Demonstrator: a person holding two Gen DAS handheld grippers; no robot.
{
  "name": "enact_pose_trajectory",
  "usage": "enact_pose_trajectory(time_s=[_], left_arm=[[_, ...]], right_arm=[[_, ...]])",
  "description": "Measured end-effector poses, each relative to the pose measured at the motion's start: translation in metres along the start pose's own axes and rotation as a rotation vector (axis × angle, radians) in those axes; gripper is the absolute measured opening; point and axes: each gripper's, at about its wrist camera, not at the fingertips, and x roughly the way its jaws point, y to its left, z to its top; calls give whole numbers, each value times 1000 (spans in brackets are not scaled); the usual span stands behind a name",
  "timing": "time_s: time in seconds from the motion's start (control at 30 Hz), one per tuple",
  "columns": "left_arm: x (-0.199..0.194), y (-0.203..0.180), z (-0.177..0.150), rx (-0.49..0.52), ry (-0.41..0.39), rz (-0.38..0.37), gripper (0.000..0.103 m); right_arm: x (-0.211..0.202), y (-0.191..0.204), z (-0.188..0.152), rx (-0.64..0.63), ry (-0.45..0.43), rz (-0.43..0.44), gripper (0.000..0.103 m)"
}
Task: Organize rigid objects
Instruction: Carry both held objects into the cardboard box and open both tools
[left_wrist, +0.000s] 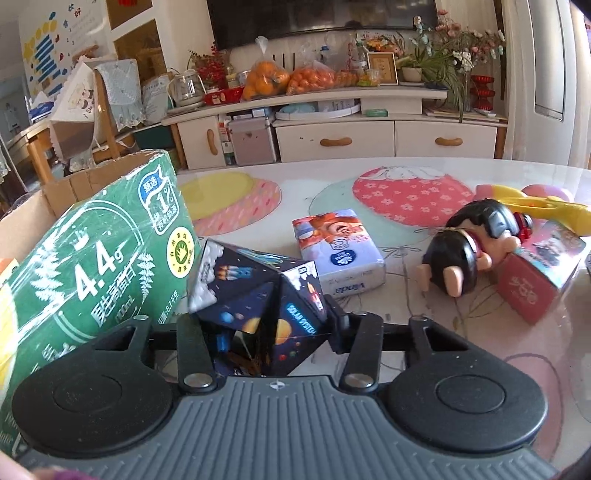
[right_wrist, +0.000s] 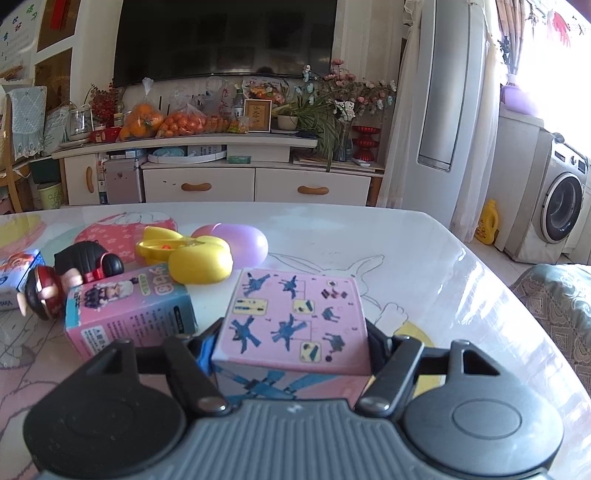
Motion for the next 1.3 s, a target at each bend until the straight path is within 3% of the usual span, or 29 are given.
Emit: enact_pose_trajectory(time_s=[0.87,1.3], left_arm=[[-60,38,-45,-104,46,-168,52],[-89,53,-48,-123,23,-241,51]], right_arm=[[-55,39,-25,-16,21,134,71],[-88,63,-34,-9,55,202,71]])
